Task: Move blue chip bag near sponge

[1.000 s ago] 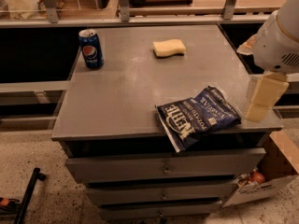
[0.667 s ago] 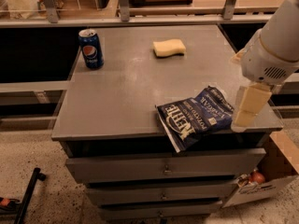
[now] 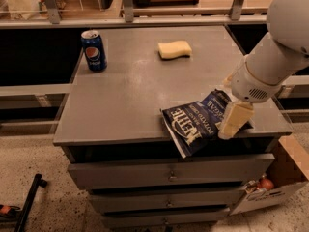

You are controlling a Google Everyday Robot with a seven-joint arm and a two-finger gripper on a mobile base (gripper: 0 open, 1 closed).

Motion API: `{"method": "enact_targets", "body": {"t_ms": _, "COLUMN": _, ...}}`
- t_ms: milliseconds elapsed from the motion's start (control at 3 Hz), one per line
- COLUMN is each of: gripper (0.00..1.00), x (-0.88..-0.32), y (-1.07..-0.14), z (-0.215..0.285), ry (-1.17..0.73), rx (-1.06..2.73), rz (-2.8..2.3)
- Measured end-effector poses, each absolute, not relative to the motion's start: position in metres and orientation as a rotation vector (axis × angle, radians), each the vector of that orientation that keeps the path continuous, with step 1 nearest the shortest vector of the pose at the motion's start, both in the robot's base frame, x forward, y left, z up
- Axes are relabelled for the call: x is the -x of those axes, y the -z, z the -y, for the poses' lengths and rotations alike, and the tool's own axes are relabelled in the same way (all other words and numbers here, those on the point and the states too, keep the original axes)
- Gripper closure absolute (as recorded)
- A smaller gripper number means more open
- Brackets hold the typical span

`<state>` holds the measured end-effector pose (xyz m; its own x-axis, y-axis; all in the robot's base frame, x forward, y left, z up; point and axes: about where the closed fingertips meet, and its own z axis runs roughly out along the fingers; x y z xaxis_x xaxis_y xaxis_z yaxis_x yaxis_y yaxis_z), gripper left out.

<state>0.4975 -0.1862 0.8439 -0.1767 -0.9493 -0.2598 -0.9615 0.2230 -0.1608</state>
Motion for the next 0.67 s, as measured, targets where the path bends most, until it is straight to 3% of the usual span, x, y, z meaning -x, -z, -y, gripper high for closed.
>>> {"method": "enact_targets", "body": {"t_ms": 667, "gripper": 0.64, "x": -0.5046, "y": -0.8198, "z": 0.1789, "ry": -0.19, "rx": 1.782, "rz": -2.205}}
